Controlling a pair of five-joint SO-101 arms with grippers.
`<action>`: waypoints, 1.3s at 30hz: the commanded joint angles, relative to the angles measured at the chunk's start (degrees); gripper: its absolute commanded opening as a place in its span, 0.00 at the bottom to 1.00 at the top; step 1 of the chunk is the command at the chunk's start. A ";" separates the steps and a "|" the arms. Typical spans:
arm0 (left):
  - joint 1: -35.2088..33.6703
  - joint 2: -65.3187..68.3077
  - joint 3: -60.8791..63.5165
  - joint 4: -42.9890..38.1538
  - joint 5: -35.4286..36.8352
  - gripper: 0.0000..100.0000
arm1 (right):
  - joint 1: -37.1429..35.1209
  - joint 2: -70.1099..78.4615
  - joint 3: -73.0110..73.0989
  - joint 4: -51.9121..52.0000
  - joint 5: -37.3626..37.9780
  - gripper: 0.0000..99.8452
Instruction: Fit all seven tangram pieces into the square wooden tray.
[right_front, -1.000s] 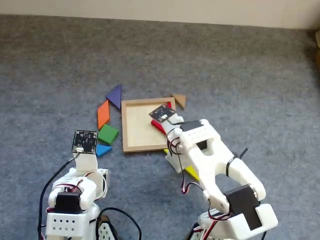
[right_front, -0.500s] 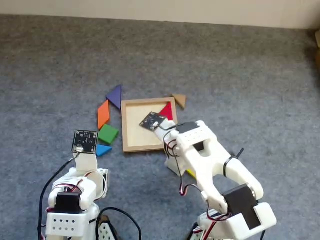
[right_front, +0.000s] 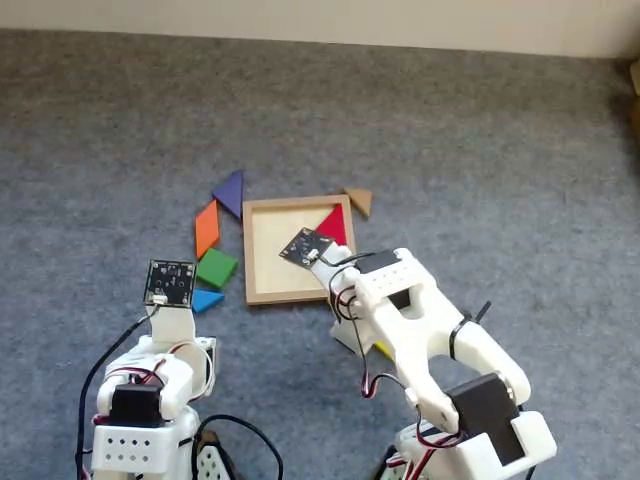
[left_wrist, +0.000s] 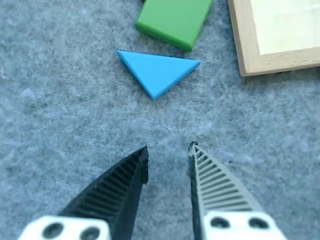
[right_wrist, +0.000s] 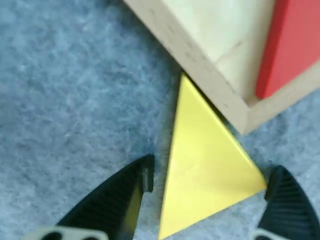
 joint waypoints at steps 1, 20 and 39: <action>-0.84 -2.51 1.10 0.35 0.35 0.14 | -0.04 0.04 1.19 0.04 0.53 0.27; -0.84 -2.51 1.10 0.35 0.35 0.14 | 1.01 -10.33 1.54 6.99 -0.44 0.25; -0.84 -2.51 1.10 0.35 0.35 0.14 | 0.84 -17.19 4.97 6.46 -9.58 0.30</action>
